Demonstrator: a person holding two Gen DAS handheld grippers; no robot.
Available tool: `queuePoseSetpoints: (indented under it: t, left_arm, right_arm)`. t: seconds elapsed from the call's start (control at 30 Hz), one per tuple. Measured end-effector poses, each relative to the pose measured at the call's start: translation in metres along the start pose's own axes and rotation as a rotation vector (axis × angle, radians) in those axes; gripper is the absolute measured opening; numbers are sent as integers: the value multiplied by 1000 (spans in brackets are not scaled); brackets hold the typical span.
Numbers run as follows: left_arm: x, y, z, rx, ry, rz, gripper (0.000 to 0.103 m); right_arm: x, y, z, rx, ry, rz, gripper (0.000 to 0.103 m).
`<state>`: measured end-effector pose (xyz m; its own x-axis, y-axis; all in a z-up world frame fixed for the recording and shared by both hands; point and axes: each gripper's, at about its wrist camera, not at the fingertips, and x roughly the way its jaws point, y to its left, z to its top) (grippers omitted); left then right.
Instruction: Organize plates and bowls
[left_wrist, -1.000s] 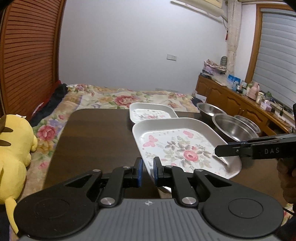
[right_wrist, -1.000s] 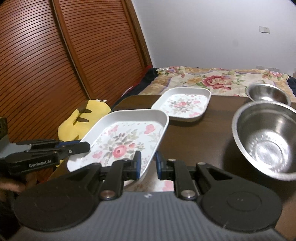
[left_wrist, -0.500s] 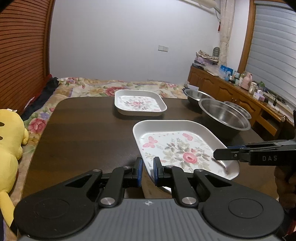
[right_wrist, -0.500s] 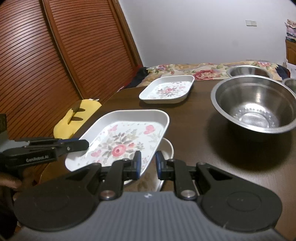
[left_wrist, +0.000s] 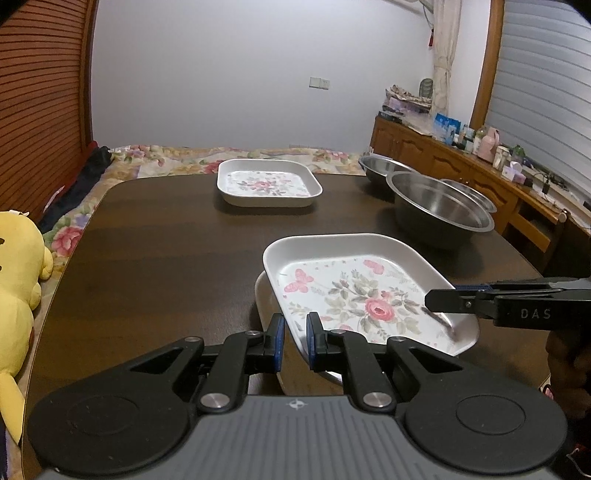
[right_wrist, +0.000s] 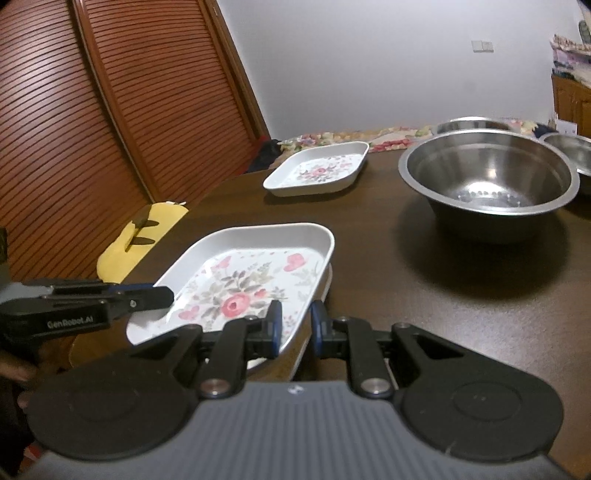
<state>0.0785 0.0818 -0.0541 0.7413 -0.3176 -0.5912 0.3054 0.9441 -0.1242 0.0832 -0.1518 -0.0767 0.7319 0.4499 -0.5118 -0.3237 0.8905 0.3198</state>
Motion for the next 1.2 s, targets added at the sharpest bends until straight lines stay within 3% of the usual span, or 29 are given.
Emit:
queuePoseSetpoints:
  t: [1.2]
  left_arm:
    - [7, 0, -8, 8, 16, 31, 15]
  right_arm:
    - [3, 4, -10, -42, 0, -24, 21]
